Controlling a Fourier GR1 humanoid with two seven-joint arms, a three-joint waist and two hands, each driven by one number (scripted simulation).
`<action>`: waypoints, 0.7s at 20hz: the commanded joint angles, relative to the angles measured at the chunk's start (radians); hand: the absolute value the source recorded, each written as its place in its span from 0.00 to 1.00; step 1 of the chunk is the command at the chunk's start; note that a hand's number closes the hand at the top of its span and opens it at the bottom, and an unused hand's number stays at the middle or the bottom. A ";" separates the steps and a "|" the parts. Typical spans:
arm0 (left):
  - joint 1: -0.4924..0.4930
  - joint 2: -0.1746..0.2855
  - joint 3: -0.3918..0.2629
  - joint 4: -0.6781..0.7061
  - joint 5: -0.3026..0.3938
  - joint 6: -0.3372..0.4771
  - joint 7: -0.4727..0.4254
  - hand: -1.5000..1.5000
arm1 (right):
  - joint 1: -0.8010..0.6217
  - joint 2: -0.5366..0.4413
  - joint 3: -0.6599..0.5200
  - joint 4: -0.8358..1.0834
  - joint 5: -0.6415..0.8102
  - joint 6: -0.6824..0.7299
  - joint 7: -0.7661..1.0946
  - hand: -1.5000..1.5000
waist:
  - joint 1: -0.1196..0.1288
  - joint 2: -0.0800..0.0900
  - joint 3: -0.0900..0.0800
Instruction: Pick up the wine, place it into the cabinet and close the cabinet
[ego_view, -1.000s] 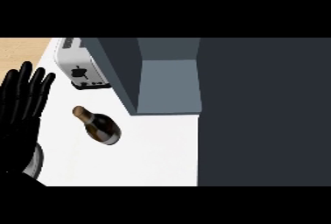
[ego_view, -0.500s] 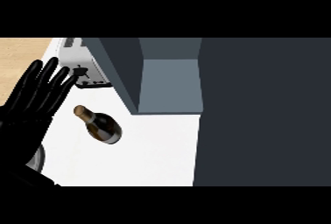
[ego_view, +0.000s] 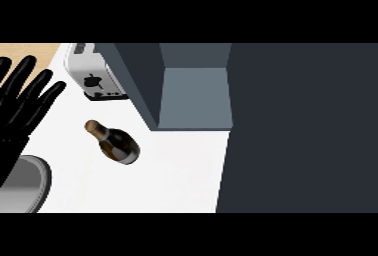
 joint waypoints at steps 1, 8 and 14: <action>-0.017 0.045 0.041 -0.053 0.055 0.035 0.100 0.00 | 0.037 -0.025 0.043 -0.221 0.041 -0.028 0.136 0.00 | -0.001 -0.002 0.000; -0.049 0.062 0.087 -0.020 0.063 0.047 0.118 0.00 | -0.025 0.012 0.182 -0.161 0.183 -0.124 0.136 0.00 | -0.004 -0.002 -0.001; -0.052 0.029 0.036 0.027 -0.029 0.058 0.089 0.00 | -0.111 -0.030 0.139 -0.218 0.157 -0.163 0.246 0.00 | -0.009 -0.001 -0.001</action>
